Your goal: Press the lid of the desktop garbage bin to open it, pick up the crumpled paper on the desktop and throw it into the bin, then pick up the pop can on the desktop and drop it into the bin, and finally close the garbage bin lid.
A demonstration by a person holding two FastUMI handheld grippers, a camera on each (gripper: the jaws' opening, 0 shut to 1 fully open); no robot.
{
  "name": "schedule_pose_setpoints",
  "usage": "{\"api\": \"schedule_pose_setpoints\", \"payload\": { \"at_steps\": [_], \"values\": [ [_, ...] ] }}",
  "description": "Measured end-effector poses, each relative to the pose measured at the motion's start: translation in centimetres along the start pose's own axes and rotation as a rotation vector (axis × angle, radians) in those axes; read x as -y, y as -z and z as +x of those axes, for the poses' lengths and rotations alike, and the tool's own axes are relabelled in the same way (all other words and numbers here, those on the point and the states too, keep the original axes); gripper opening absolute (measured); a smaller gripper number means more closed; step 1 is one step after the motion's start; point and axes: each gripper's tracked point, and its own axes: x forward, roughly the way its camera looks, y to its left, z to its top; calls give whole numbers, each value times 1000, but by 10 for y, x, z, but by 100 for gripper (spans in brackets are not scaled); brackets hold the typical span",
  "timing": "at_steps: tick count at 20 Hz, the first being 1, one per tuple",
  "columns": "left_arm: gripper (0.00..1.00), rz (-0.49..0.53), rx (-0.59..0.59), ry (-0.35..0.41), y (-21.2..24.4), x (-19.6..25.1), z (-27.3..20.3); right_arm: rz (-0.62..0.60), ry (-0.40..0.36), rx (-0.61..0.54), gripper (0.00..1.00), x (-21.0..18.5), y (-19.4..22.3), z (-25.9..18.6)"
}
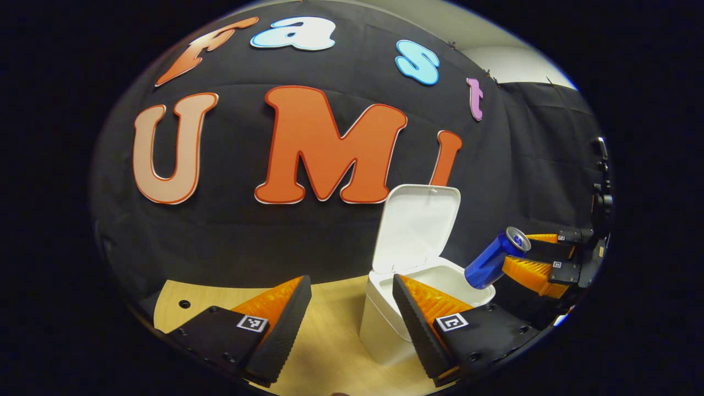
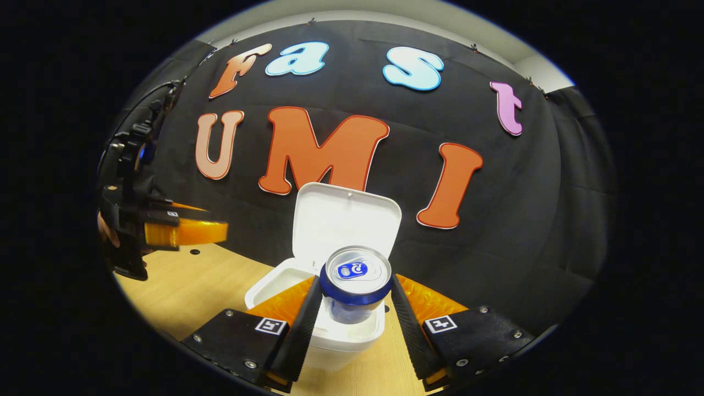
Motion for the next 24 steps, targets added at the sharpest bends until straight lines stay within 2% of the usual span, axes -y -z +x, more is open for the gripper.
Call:
{"api": "schedule_pose_setpoints", "payload": {
  "at_steps": [5,10,15,20,24],
  "values": [
    [95,-29,44,-66,-20,-19,-18,-5,-23,-42,76,-5,18,28],
    [95,-62,91,-78,-48,-15,-20,-13,-48,-78,77,-11,34,43],
    [95,-157,141,-11,-90,7,-4,-9,-56,-108,76,-8,45,44],
    [97,-72,140,27,-120,35,37,12,-16,-98,77,12,41,30],
    [97,-82,115,78,-130,65,72,23,40,-82,84,34,35,12]
  ]
}}
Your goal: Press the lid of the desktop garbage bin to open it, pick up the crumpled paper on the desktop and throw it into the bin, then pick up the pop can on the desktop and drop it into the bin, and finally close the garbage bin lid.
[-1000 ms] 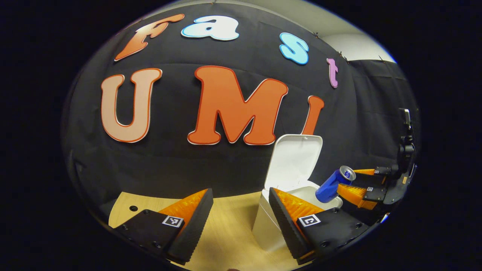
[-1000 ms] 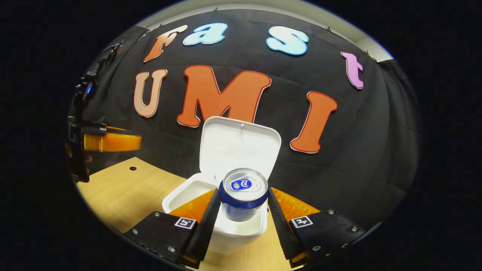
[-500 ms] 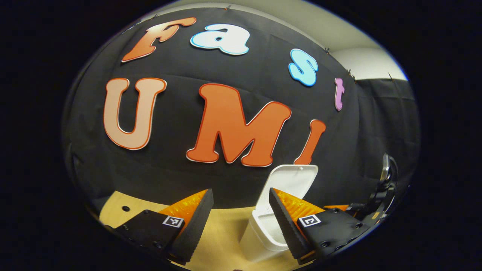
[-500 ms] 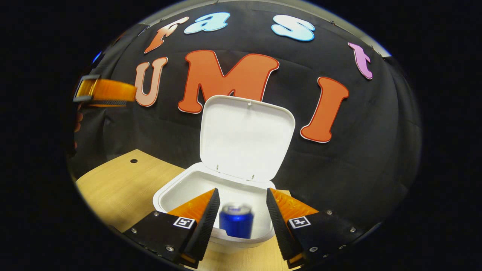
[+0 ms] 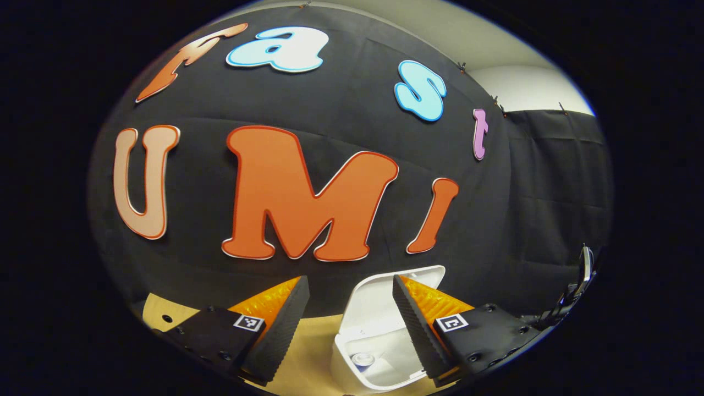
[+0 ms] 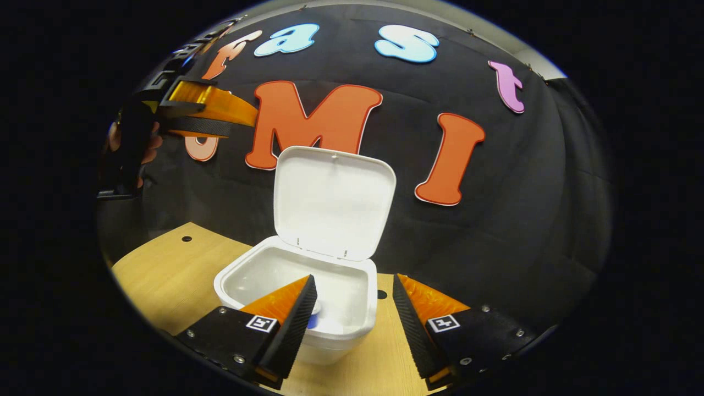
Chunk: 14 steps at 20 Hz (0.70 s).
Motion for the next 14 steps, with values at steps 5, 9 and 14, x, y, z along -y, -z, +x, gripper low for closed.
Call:
{"api": "schedule_pose_setpoints", "payload": {
  "at_steps": [5,9,14],
  "values": [
    [97,6,-17,31,-9,18,39,12,90,13,89,37,-1,-29],
    [98,-21,-44,53,0,23,39,0,120,47,89,60,-32,-30],
    [94,-39,-57,18,8,-3,18,11,77,142,89,48,-113,16]
  ]
}}
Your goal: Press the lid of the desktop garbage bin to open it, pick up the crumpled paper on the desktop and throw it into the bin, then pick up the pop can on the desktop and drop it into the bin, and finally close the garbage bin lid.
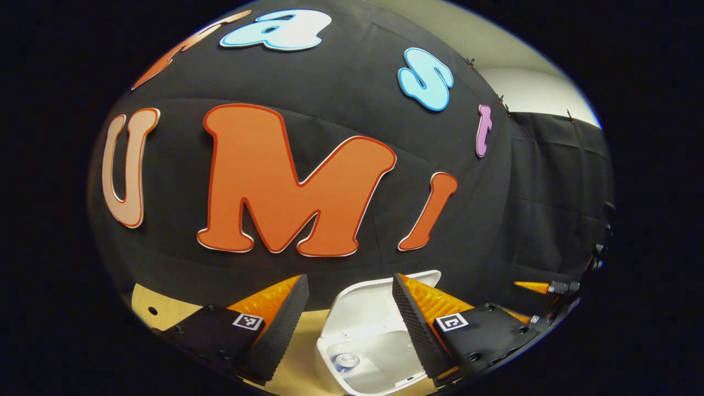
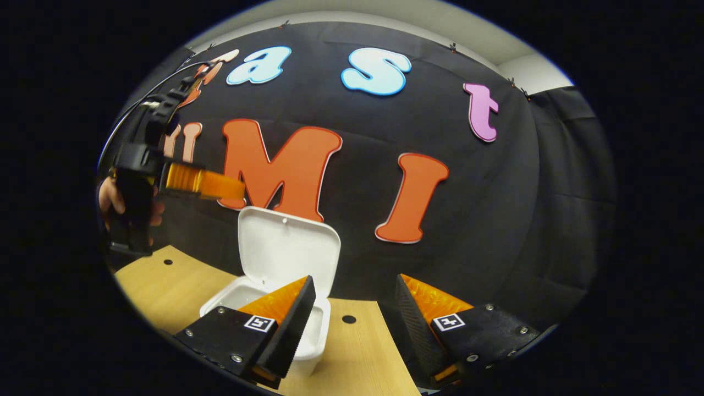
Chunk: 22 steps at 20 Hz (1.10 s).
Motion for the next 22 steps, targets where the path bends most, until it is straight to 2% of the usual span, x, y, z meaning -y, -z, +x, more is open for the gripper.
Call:
{"api": "schedule_pose_setpoints", "payload": {
  "at_steps": [1,5,6,8,12,14,15,16,17,19,22],
  "values": [
    [98,4,3,-16,0,-8,-6,7,-11,2,89,-6,-9,14],
    [98,4,7,-72,10,-36,-31,24,-71,-11,89,-34,-37,64],
    [94,6,4,-87,15,-44,-37,26,-82,-18,89,-40,-41,75],
    [98,12,-6,-118,25,-59,-48,46,-111,-38,87,-54,-49,89],
    [98,-12,-31,-169,47,-84,-68,72,-149,-94,87,-78,-46,116],
    [98,2,-37,-206,53,-99,-80,64,-155,-110,87,-84,-45,125],
    [94,14,-38,-225,56,-108,-85,63,-157,-114,86,-86,-45,128],
    [98,22,-39,-239,57,-113,-91,65,-161,-122,84,-89,-43,130],
    [94,27,-38,-251,58,-119,-96,63,-164,-141,83,-91,-37,130],
    [100,39,-36,-271,62,-128,-106,80,-166,-140,82,-93,-35,128],
    [98,59,-51,-298,75,-138,-118,128,-195,-143,79,-96,-27,118]
  ]
}}
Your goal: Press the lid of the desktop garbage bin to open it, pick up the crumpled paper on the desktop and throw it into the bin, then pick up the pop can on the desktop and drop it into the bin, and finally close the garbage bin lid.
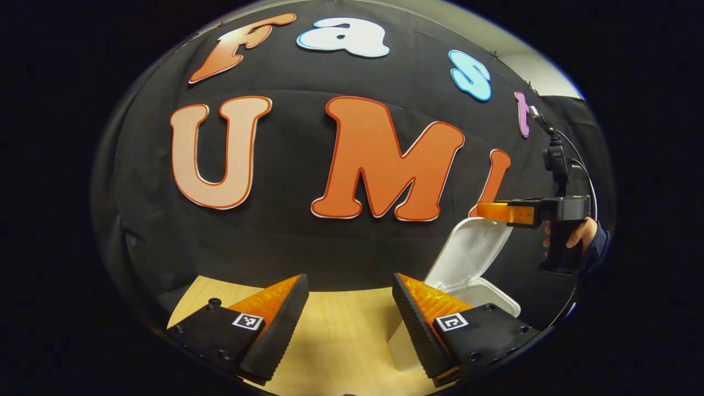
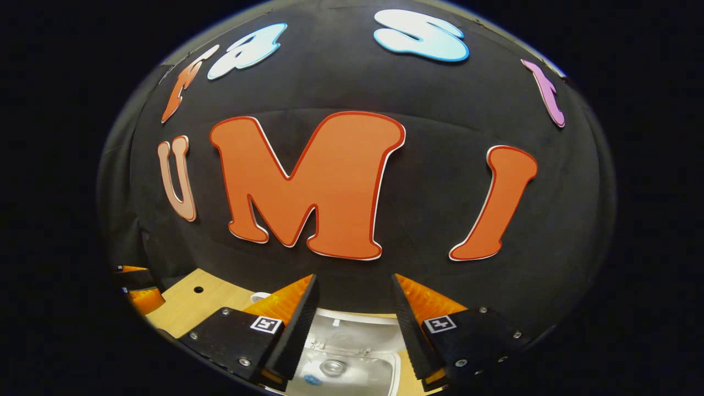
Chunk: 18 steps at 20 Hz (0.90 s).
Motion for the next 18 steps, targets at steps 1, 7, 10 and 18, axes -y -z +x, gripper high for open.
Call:
{"api": "schedule_pose_setpoints", "payload": {
  "at_steps": [1,7,10,18],
  "values": [
    [98,8,-5,-3,5,-1,-3,23,-16,-8,79,-1,9,-12],
    [98,59,-30,-25,28,-7,-14,-9,17,-109,78,12,59,-45],
    [98,82,-45,-41,40,-10,-20,7,10,-144,78,8,78,-56],
    [97,120,-77,-31,74,-2,-38,18,-20,-212,77,-16,135,-83]
  ]
}}
